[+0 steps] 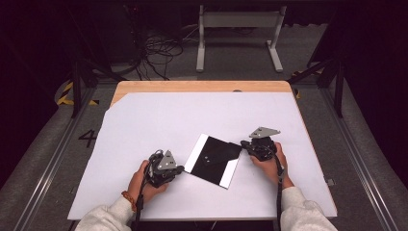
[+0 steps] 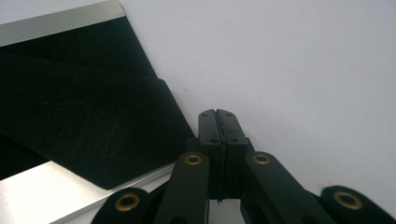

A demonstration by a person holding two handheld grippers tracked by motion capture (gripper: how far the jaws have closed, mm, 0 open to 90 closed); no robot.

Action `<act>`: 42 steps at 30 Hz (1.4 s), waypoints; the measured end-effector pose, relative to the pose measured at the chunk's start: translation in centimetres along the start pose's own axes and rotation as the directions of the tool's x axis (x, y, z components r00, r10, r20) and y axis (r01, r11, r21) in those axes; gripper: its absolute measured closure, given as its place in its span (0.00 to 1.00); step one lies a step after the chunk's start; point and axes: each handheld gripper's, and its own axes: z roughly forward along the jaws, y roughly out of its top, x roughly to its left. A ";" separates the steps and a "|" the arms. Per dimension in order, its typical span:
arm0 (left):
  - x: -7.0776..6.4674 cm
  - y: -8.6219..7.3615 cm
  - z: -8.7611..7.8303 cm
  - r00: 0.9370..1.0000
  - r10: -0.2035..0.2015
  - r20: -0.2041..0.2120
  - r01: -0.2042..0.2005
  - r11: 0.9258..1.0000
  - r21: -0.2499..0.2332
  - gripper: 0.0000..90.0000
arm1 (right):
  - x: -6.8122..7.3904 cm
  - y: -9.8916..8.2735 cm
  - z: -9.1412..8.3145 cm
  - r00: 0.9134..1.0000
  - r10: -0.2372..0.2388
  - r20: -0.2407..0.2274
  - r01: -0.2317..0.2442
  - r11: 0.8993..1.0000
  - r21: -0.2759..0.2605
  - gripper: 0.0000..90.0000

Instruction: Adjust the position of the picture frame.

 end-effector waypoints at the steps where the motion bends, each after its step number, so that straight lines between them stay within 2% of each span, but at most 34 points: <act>1: 0.1 0.1 0.1 1.000 -0.001 0.000 0.001 1.000 0.002 1.00 | 0.0 0.0 0.0 1.000 -0.012 0.006 0.012 1.000 0.004 1.00; 8: 0.5 0.4 0.3 1.000 0.003 -0.010 -0.003 1.000 0.006 1.00 | -0.4 -0.2 -0.3 1.000 -0.001 -0.019 0.001 1.000 0.007 1.00; 11: 0.9 0.6 0.6 0.999 0.004 -0.050 -0.004 1.000 0.008 1.00 | -0.5 -0.3 -0.4 1.000 -0.001 -0.027 0.001 1.000 0.013 1.00; 13: 1.4 0.9 1.0 0.999 -0.009 -0.052 0.009 1.000 0.004 1.00 | -0.2 -0.4 -0.6 0.999 -0.001 -0.047 0.002 1.000 0.011 1.00; 20: 2.3 1.3 1.5 0.998 -0.031 -0.050 0.031 1.000 -0.006 1.00 | 0.9 -0.7 -1.1 0.997 -0.050 -0.054 0.051 0.999 0.017 1.00; 24: 2.2 1.1 1.1 0.998 -0.020 -0.052 0.020 1.000 -0.001 1.00 | 1.3 -1.0 -1.4 0.996 -0.070 -0.055 0.071 0.997 0.014 1.00; 29: 2.1 0.1 -0.8 0.998 -0.039 -0.040 0.038 0.999 -0.031 1.00 | 1.5 -1.1 -1.6 0.995 -0.082 -0.055 0.083 0.996 0.016 1.00; 31: 1.8 -0.3 -1.6 0.999 -0.041 -0.013 0.040 0.998 -0.047 1.00 | 1.6 -1.2 -1.7 0.995 -0.083 -0.056 0.084 0.996 0.015 1.00; 34: 0.9 -0.9 -2.2 1.000 -0.026 0.012 0.026 0.999 -0.045 1.00 | 1.7 -1.3 -1.8 0.995 -0.080 -0.061 0.082 0.997 0.016 1.00; 35: 0.7 -1.0 -2.2 0.999 -0.027 0.018 0.027 0.999 -0.038 1.00 | 1.7 -1.3 -1.8 0.995 -0.080 -0.061 0.082 0.997 0.016 1.00; 36: 0.4 -1.0 -2.0 1.000 -0.003 0.013 0.004 1.000 -0.025 0.99 | 1.7 -1.3 -1.8 0.995 -0.080 -0.061 0.082 0.997 0.017 1.00; 41: 0.4 -0.8 -1.0 1.000 -0.012 0.017 0.013 1.000 -0.014 0.97 | 2.1 -1.4 -2.0 0.993 -0.102 -0.065 0.104 0.994 0.026 1.00; 42: 0.5 -0.9 -0.7 1.000 -0.004 0.011 0.004 1.000 -0.003 0.98 | 2.1 -1.4 -2.1 0.992 -0.106 -0.067 0.108 0.994 0.028 1.00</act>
